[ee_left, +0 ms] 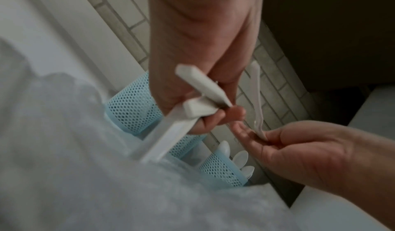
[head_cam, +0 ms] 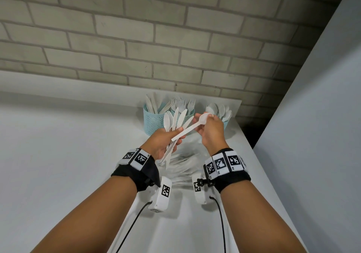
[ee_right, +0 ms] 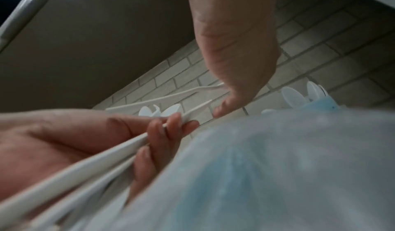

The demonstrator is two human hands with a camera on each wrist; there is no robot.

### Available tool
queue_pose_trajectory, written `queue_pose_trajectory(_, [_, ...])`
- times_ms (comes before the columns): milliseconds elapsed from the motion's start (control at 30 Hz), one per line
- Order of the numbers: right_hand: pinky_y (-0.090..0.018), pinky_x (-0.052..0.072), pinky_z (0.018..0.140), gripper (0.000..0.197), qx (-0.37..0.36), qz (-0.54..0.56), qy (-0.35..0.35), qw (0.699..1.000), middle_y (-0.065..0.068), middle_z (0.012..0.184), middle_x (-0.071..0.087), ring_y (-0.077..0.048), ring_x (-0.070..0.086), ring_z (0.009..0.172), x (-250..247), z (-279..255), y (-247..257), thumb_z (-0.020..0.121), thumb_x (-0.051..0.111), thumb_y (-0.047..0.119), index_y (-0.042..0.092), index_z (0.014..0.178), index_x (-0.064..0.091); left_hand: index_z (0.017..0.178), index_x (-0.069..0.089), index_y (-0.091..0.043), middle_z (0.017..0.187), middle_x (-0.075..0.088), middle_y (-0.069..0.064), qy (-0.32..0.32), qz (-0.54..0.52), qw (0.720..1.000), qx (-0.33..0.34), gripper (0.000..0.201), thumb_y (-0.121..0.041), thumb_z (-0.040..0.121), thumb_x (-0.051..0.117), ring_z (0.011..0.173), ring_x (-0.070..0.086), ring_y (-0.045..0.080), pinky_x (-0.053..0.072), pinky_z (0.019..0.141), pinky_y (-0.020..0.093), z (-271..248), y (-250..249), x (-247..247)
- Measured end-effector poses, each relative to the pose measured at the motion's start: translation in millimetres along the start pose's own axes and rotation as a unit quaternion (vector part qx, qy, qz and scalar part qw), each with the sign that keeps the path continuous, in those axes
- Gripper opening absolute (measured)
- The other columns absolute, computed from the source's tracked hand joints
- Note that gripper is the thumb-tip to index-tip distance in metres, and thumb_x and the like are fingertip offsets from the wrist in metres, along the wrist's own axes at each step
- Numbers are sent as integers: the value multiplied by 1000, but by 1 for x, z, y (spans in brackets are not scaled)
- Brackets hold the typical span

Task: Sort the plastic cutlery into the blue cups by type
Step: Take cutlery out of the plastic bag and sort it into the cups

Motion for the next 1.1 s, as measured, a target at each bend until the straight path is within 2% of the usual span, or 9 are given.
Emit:
queue_pose_trajectory(100, [-26,52,52,24,-28,-24,-34,999,-10,76,50,-20,58,60,-7,4,6,102,23,13,9,117,41,84,58,-8,62,60,-1,-28,48,998,16,17,-22,94,56,39,51,3,43,43,18,-1,-3,0])
queue_pose_trajectory(200, [-15,31,35,19,-48,-110,-12,993,-3,66,44,-9,38,46,-3,4,11,101,31,18,14,110,46,97,54,-8,69,52,2,-35,65,997,34,11,-17,98,47,49,46,8,41,46,19,-2,-5,5])
queue_pose_trajectory(267, [-15,27,35,7,-64,-165,34,984,0,64,46,-5,34,42,6,-1,13,96,49,25,18,95,51,105,50,-7,69,50,2,-41,87,994,51,12,-16,99,44,53,43,11,39,48,20,-2,-6,8])
queue_pose_trajectory(333, [-16,30,38,15,-68,-222,83,969,4,62,47,-5,36,45,15,-7,10,86,66,28,16,89,57,107,48,-7,69,48,2,-49,119,989,69,12,-15,100,42,53,41,12,37,47,20,-1,-6,10])
queue_pose_trajectory(500, [-19,35,51,31,-110,-328,125,930,3,69,51,-8,47,60,30,-18,1,73,79,23,10,90,56,104,53,-8,69,49,2,-98,200,967,123,16,-13,99,39,55,42,13,35,51,23,1,-9,10])
queue_pose_trajectory(633, [-21,44,58,20,-143,-352,133,916,-7,76,61,-17,57,69,32,-22,-5,73,77,11,4,84,62,106,59,-3,70,52,4,-111,237,952,158,22,-10,96,41,62,46,21,38,62,31,0,-13,10])
queue_pose_trajectory(767, [-27,43,62,16,-124,-329,97,931,0,70,61,-16,56,67,24,-13,-3,78,73,13,19,70,60,90,58,-10,62,47,1,-88,193,964,157,7,-16,93,56,51,42,13,38,47,21,-3,-13,8])
queue_pose_trajectory(967, [-18,33,46,9,-54,-205,39,976,2,63,46,-10,38,52,9,4,4,92,56,14,12,84,57,87,58,-15,65,47,0,-12,72,994,75,13,-24,86,67,57,46,11,45,55,24,-4,-2,13])
queue_pose_trajectory(1100, [-22,39,53,9,-18,-106,22,994,-4,74,51,-12,45,59,8,9,4,98,43,13,9,101,51,84,52,-10,65,45,1,-5,-19,999,33,24,-32,89,60,49,46,10,45,48,24,-1,4,13])
Point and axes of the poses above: each hand's wrist, its own z-axis towards the middle knuckle, its own x-axis out of the palm, y = z × x, the point moved 6 cm from there along z, towards the middle knuckle
